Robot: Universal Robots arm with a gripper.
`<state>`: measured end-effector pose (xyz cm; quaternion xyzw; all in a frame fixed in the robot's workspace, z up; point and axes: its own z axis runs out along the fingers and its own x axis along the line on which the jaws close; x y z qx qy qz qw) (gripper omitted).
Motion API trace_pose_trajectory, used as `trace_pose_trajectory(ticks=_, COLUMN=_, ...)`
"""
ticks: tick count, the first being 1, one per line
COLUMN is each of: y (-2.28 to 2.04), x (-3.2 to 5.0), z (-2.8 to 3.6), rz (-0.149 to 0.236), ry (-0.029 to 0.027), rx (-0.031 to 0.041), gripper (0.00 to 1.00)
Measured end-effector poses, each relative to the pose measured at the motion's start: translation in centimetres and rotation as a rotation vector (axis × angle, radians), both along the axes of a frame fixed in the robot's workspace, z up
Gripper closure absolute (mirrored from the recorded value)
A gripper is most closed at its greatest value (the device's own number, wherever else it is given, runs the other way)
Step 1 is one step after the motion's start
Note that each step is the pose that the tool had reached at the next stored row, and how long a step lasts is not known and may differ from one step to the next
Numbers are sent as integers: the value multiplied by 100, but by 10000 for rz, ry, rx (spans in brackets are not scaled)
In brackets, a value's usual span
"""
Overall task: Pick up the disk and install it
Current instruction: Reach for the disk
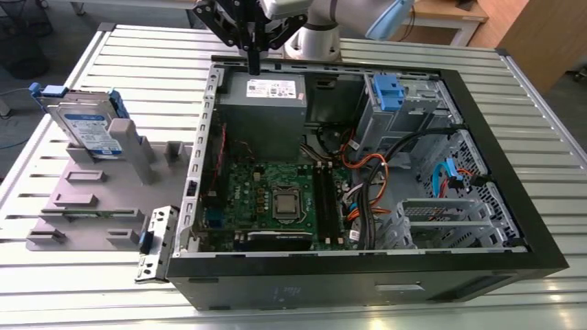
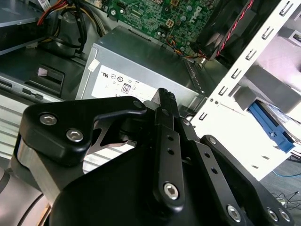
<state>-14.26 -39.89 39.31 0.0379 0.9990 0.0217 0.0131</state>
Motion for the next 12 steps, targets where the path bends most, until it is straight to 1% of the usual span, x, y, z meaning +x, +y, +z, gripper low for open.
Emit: trace_pose_trajectory(ticks=12, y=0, x=-19, z=-1, rz=-1, ry=0, rx=1, gripper=89)
